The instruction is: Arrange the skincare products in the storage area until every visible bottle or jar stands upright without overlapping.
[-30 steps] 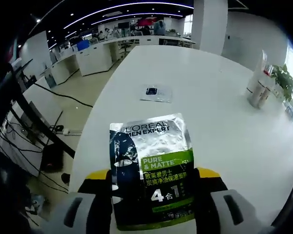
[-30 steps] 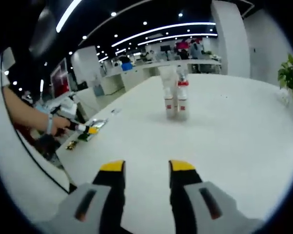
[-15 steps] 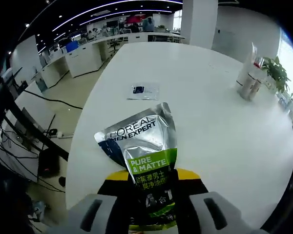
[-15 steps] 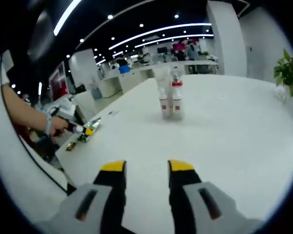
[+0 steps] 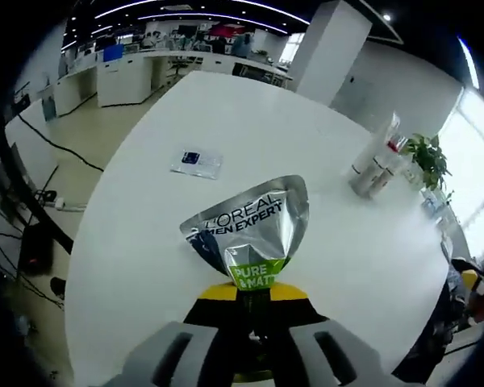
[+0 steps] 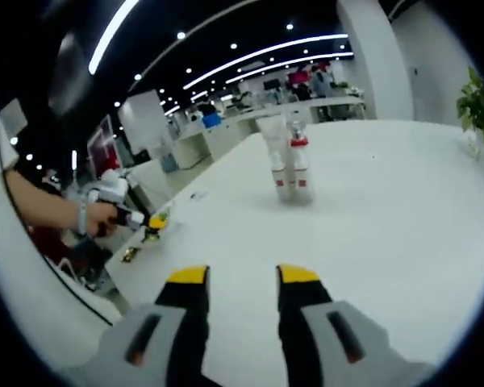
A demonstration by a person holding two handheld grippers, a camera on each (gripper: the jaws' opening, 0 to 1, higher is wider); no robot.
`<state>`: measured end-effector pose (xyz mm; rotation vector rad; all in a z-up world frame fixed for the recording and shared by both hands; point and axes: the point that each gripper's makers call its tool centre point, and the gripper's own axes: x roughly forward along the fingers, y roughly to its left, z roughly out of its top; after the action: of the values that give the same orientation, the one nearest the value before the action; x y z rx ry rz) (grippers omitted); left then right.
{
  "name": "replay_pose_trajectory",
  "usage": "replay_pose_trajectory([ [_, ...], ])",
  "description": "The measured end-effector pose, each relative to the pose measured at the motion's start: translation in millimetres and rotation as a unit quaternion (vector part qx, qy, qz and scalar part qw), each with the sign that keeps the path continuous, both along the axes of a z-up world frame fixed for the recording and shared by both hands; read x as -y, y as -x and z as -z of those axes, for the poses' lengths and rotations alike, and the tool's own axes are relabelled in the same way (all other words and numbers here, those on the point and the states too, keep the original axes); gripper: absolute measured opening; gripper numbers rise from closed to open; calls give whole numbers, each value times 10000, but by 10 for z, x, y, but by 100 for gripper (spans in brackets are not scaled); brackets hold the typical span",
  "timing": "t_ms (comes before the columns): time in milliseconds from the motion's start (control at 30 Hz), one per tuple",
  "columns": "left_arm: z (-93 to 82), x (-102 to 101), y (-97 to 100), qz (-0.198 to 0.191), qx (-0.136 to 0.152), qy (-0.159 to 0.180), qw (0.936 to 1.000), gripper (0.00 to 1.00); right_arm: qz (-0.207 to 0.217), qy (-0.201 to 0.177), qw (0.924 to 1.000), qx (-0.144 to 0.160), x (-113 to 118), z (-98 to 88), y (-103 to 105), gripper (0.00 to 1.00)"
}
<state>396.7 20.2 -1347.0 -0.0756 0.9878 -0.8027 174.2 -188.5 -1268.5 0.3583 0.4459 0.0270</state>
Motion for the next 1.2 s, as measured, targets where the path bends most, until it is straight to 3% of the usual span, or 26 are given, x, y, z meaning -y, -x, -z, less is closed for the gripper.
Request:
replay_pose_trajectory([
  [100,-296,241,109,127,135,507,9985,7,-220,-281,9993,127,-152,-99,-152,30],
  [167,-419,349,207,390,201,574,9974,7,-286,-509,9979,279,-238,-207,-260,31],
  [333,-854,673,565,1211,668,709,9879,7,-502,-1289,9881,679,-521,-566,-573,35],
  [433,-973,797,760,1652,866,702,9799,7,-531,-2153,9735,558,-689,-686,-722,40],
  [500,-1113,898,949,1785,847,903,9761,7,-453,-2623,9614,693,-737,-806,-870,43],
  [567,-1146,929,1060,1987,900,872,9720,7,-382,-2826,9560,688,-744,-843,-936,48],
  [733,-1160,961,1258,2568,1235,596,9567,8,-391,-2827,9562,656,-800,-876,-1054,45],
  [867,-1204,954,1311,2818,1616,400,9449,8,-480,-2946,9535,426,-892,-811,-1078,27],
  [900,-1211,952,1304,2796,1663,369,9449,8,-409,-2885,9558,400,-870,-788,-1075,24],
  [967,-1238,966,1331,2969,1788,335,9374,9,-308,-2856,9573,322,-848,-748,-1054,17],
  [1000,-1223,943,1306,3046,1927,139,9327,9,-276,-2907,9559,303,-864,-750,-1043,14],
  [1033,-1235,949,1304,3141,2103,125,9257,10,-250,-2962,9542,331,-874,-765,-1030,12],
  [1100,-1244,933,1310,3124,2145,163,9253,13,-238,-3010,9527,361,-872,-773,-1035,9],
  [1200,-1204,914,1316,3002,1847,420,9349,19,-360,-2977,9536,252,-862,-733,-1030,7],
])
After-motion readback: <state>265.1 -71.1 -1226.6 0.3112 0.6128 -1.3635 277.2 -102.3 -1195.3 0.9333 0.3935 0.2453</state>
